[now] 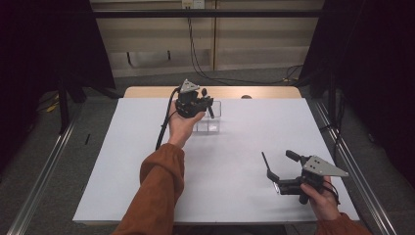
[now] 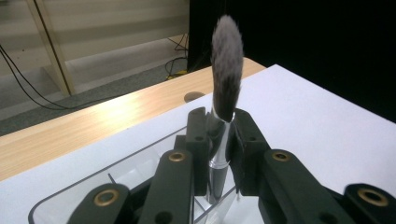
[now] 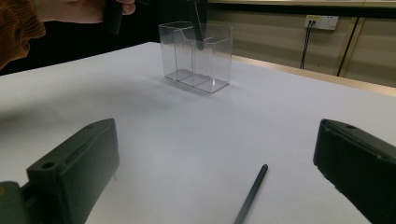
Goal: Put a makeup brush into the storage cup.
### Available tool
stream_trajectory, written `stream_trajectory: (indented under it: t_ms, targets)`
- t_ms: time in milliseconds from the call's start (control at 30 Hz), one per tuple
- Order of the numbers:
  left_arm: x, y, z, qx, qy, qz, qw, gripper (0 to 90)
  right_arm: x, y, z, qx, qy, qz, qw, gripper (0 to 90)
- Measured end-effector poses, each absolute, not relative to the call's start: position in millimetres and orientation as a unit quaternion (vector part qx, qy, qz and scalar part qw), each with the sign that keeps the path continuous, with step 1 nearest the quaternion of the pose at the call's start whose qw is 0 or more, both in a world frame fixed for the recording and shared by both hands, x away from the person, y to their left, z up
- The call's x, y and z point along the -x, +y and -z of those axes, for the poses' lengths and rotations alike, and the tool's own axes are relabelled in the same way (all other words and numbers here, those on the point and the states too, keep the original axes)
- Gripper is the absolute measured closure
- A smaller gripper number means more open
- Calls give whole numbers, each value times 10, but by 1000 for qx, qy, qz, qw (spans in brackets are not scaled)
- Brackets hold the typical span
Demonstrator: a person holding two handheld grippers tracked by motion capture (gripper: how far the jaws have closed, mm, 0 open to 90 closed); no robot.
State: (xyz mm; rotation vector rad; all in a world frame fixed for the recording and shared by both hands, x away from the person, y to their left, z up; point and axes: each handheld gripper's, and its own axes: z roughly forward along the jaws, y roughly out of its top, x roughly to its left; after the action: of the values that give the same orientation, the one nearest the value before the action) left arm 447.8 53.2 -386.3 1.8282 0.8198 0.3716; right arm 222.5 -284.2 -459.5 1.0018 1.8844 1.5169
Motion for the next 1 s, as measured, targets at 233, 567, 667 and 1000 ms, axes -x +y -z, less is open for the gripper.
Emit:
stream_trajectory:
  t_ms: [233, 567, 667, 1000]
  targets:
    - [-4499, 509, 3902, -773, 344, -148, 512, 792, -2229, -2838, 4598, -368, 697, -560, 257, 0]
    - [-4560, 490, 4017, -779, 351, -143, 499, 792, -2226, -2844, 4601, -369, 696, -560, 256, 0]
    - [-4559, 465, 4037, -781, 347, -139, 500, 791, -2225, -2842, 4599, -369, 696, -561, 256, 2]
    - [-4555, 426, 4077, -788, 343, -138, 492, 791, -2221, -2849, 4596, -370, 695, -561, 255, 2]
